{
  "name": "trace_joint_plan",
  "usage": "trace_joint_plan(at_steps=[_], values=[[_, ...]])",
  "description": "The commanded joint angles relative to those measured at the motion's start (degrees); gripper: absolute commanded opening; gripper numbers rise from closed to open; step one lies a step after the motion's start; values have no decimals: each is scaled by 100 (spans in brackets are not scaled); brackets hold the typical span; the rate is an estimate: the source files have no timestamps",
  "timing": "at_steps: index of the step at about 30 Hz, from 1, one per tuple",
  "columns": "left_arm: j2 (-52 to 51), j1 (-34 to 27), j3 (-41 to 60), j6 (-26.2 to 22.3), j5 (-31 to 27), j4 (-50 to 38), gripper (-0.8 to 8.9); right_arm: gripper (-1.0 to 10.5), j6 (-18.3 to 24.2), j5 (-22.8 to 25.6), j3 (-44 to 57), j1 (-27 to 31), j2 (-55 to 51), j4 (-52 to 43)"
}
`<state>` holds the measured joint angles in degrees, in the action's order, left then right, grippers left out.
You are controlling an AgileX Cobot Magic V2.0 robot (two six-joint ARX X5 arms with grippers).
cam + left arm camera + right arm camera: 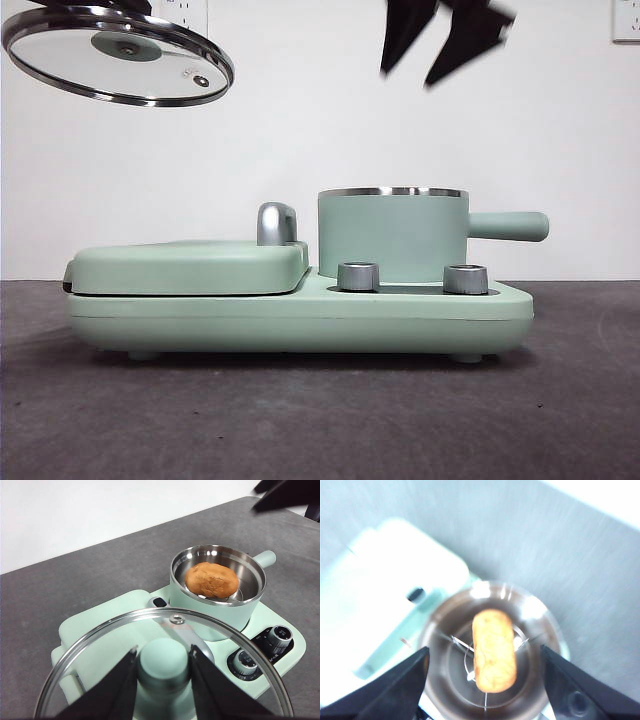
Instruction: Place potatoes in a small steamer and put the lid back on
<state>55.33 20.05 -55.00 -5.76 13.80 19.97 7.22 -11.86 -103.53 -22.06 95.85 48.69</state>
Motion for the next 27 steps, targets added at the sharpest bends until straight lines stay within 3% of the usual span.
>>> trace_joint_plan(at_steps=[1,5,9,14,21,27], values=[[-13,26,-74,50,42,-197,14,349,35,-9,188,-13,-282,133],[-13,39,-74,52,48,-197,15,348,35,26,1526,-13,-1493,-221],[-13,120,-74,72,59,-199,15,348,-44,376,2955,0,-2752,-785],[-13,275,-74,72,63,-271,14,347,-212,476,4124,17,-4035,-966],[61,643,-74,72,63,-905,14,347,-496,439,5134,11,-5464,-710],[420,940,-77,70,61,-1703,14,347,-675,439,5414,11,-6223,-129]])
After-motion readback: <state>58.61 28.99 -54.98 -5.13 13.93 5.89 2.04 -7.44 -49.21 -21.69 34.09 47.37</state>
